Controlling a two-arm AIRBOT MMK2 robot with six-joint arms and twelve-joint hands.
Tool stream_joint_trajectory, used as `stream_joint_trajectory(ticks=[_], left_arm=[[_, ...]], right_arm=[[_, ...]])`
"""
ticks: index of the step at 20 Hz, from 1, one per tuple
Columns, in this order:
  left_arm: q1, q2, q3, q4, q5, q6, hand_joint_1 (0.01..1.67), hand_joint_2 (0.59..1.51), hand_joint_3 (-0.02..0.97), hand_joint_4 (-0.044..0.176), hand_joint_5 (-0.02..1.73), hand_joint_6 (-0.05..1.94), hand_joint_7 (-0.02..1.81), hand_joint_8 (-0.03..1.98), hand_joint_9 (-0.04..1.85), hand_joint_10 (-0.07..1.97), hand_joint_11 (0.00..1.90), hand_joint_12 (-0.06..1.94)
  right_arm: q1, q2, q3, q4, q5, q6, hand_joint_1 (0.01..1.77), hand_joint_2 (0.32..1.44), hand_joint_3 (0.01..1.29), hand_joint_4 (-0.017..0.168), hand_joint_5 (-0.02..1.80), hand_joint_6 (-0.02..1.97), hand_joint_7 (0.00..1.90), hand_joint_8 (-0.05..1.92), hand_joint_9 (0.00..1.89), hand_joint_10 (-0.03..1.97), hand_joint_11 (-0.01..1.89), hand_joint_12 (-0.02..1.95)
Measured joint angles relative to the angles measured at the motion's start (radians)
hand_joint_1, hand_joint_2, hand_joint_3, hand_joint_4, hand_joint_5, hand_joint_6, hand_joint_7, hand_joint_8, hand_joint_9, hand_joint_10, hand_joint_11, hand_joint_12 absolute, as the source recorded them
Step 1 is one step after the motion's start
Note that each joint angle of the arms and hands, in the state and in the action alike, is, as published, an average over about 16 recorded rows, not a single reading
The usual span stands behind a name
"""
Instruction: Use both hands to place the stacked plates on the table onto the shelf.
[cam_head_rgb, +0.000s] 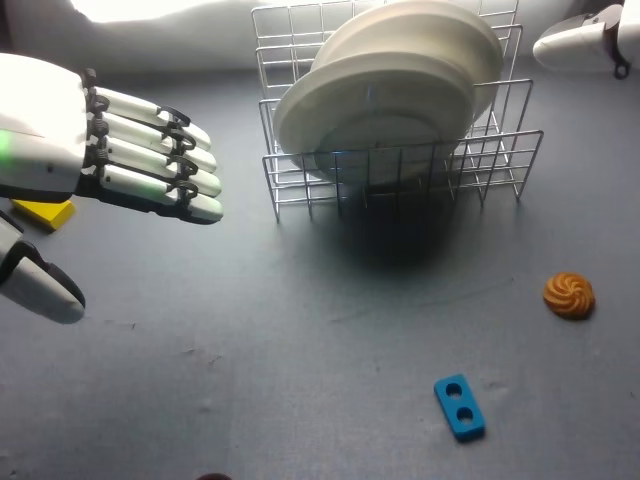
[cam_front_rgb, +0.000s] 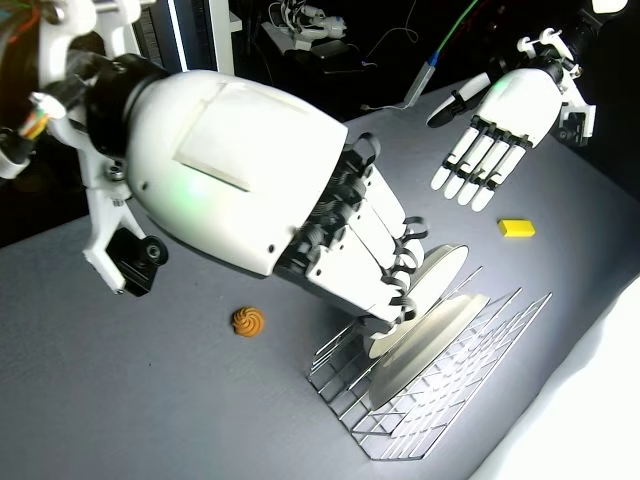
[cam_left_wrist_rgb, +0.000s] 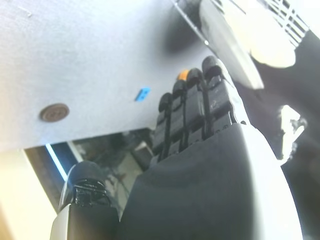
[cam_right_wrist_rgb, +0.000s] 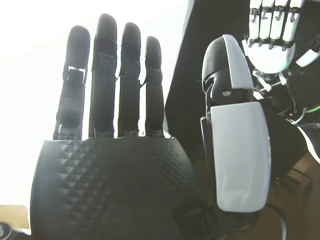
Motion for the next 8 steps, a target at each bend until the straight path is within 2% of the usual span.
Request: stream_joint_trajectory(ticks=[8], left_arm=[[-0.001,0.001,-0.019,0.003,0.009,-0.008,0.01,1.133,0.011,0.002,0.11,0.0,0.14,0.0,0.12,0.02,0.02,0.24]], right_arm=[[-0.015,0.018,-0.013,-0.054,0.023,-0.002,0.86,1.08,0.01,-0.001,0.71,0.01,0.78,0.01,0.79,0.01,0.3,1.18]])
